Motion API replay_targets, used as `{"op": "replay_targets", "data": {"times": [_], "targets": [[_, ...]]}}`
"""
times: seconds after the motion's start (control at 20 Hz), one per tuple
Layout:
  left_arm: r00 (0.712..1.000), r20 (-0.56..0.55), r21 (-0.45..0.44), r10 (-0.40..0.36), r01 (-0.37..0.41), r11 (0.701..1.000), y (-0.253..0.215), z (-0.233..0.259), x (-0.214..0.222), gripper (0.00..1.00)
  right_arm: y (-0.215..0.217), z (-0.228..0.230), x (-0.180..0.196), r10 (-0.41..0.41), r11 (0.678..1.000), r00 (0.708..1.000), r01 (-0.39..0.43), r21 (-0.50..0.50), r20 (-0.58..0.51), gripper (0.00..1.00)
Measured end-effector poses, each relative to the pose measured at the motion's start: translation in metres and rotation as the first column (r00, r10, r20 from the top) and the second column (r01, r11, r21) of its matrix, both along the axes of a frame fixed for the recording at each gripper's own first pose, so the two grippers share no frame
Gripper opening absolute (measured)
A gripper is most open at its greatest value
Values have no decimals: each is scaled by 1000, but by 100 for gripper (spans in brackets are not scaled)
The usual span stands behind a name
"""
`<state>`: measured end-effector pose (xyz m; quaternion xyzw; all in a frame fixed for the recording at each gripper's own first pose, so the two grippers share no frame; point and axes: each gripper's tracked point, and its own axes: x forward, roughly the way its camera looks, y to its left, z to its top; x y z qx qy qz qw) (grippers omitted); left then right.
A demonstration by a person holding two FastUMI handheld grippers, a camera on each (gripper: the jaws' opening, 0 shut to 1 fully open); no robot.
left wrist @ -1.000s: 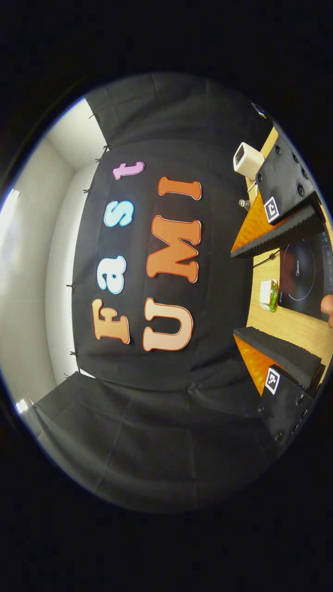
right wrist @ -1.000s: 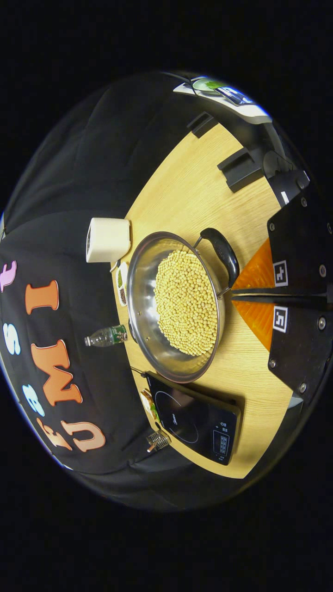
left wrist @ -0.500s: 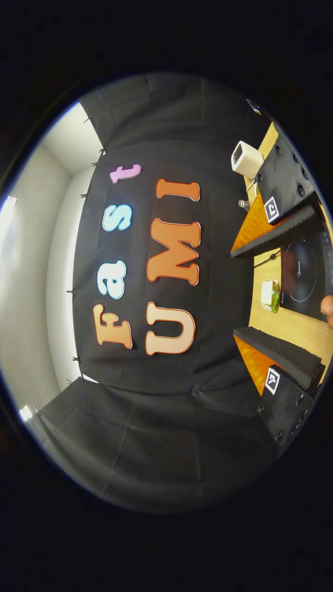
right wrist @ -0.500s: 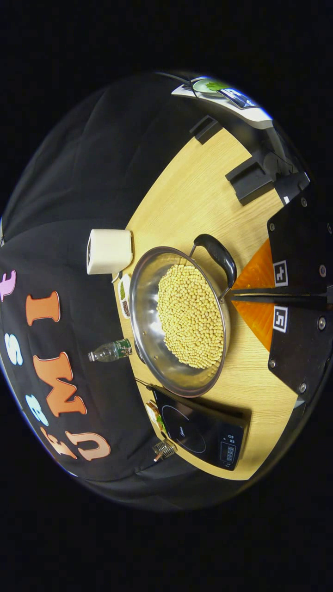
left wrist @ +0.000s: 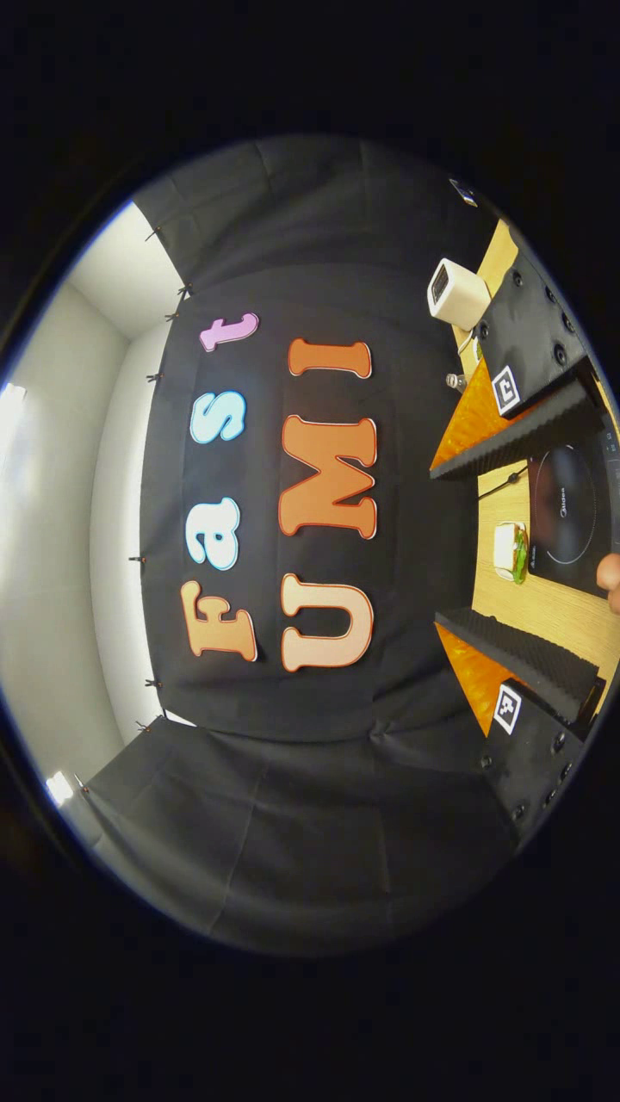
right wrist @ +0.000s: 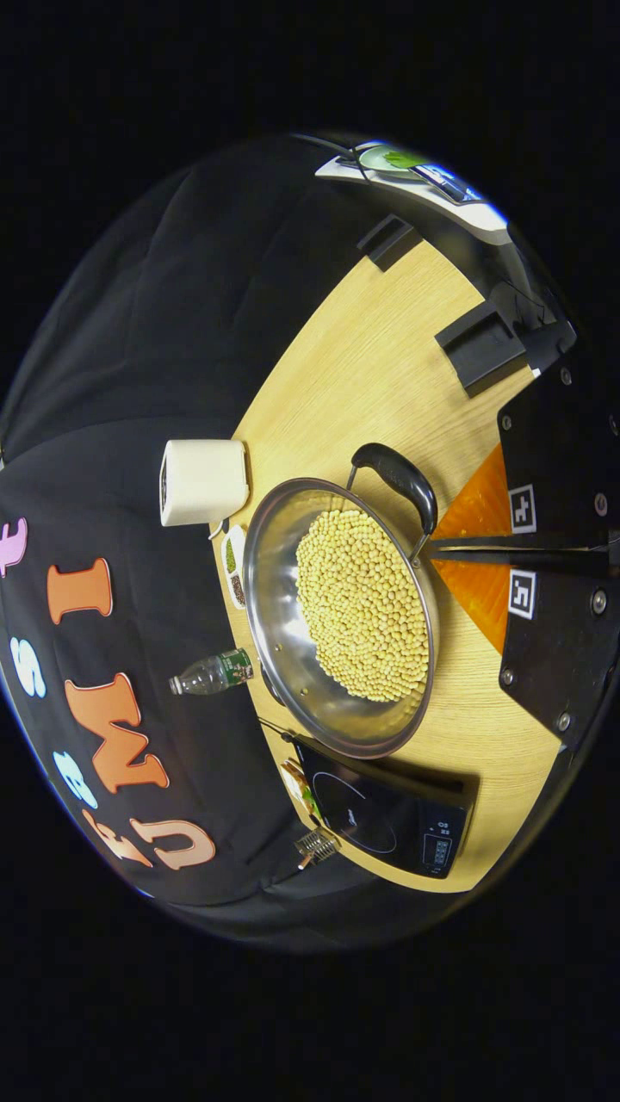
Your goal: First push the handle of the pot to place it horizontally, then grasp the pot with both hands and set it on the induction cooktop.
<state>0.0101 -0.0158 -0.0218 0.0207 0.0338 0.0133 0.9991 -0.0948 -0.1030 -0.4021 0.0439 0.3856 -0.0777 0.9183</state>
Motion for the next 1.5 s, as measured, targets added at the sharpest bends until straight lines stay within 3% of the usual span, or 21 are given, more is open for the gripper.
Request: {"op": "replay_targets", "data": {"times": [0.65,1.5], "targets": [[999,0,30,-35,35,999,-26,-1,18,99,-30,-2,26,-50,999,999,51,-10,4,2],[1000,3,38,-10,10,999,-13,-9,48,98,-58,-19,63,-122,992,992,122,-9,-32,1]]}}
